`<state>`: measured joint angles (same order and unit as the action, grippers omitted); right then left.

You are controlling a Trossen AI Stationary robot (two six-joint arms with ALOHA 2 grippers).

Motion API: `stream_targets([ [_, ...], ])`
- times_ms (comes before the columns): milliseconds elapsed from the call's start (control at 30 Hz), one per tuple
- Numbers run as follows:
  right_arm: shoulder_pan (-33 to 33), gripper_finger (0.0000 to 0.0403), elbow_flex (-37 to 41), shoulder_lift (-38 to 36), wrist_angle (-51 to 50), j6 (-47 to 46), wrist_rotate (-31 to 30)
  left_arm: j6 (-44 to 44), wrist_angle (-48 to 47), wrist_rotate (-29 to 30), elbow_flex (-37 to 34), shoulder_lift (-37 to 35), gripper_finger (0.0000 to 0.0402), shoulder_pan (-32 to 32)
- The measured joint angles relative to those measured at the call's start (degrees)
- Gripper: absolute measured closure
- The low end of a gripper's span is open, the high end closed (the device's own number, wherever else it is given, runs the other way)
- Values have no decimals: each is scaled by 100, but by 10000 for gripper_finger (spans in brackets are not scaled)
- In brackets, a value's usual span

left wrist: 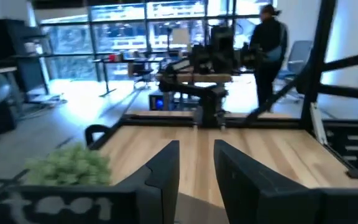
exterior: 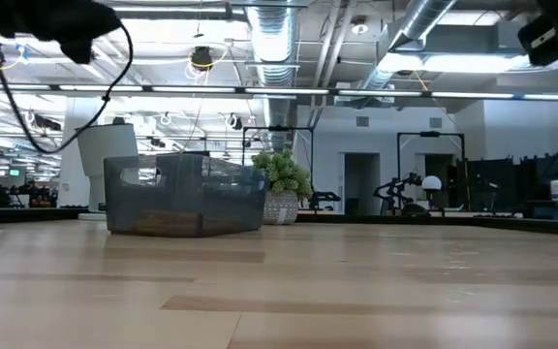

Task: Pick and place items into bin
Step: Return to Home Position

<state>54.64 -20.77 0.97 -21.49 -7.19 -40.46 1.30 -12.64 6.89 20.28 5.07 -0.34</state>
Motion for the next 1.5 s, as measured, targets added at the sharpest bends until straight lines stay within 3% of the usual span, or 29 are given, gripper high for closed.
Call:
stream_targets([
  [100,88,301,178,15,707,115,102,185,831,-225,-537,-7,313,-5],
  [233,119,301,330,29,851,245,71,420,1772,-246,-1048,-40,313,-5],
  [400,101,301,451,-68,909,566,-26,353,2080,-257,-1490,-70,313,-9],
  [600,73,301,1111,-76,1879,619,2,431,2535,-248,-1852,-64,313,-9],
  [1067,-83,301,2030,-71,3111,896,18,514,2588,-202,-1964,-58,313,-8],
  [1367,-946,301,2033,-67,3031,1308,68,474,2419,-202,-1970,-58,313,-9],
  [1500,-1412,301,2035,-67,3012,1426,529,173,1948,-200,-1973,-56,313,-7],
])
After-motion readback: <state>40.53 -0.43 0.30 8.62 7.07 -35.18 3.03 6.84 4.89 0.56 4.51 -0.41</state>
